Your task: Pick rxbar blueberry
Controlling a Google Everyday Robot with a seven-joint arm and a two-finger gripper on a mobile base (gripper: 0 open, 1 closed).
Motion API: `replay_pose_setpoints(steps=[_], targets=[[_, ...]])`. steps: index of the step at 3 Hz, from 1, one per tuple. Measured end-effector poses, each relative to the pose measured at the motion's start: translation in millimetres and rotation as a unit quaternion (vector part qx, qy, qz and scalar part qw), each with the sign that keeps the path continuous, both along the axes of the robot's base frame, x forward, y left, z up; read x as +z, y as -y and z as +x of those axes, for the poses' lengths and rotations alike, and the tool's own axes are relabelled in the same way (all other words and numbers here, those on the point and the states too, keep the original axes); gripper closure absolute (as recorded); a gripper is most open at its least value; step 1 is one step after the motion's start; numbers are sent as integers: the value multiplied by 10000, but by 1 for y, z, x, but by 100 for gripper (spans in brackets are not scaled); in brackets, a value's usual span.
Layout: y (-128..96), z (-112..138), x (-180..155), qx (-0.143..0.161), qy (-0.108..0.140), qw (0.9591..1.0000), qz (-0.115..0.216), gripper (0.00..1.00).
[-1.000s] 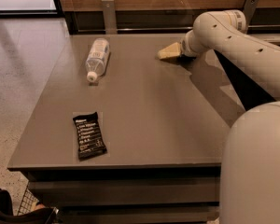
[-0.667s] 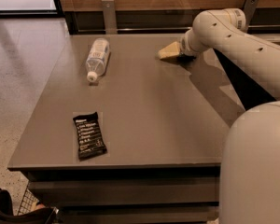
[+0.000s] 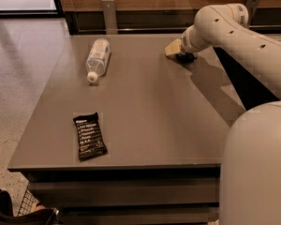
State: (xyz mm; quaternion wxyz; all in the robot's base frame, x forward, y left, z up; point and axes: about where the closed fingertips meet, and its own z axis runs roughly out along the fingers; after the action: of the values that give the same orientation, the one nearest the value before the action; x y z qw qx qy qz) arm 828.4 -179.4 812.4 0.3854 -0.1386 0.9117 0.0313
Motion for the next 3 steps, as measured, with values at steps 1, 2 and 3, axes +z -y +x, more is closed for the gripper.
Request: replay_pose_setpoints(steps=[1, 2, 3], targets=[[0, 0, 6, 1, -2, 10000, 0, 100], [0, 0, 6, 1, -2, 10000, 0, 100], [-4, 2, 26, 254, 99, 9996, -118, 100]])
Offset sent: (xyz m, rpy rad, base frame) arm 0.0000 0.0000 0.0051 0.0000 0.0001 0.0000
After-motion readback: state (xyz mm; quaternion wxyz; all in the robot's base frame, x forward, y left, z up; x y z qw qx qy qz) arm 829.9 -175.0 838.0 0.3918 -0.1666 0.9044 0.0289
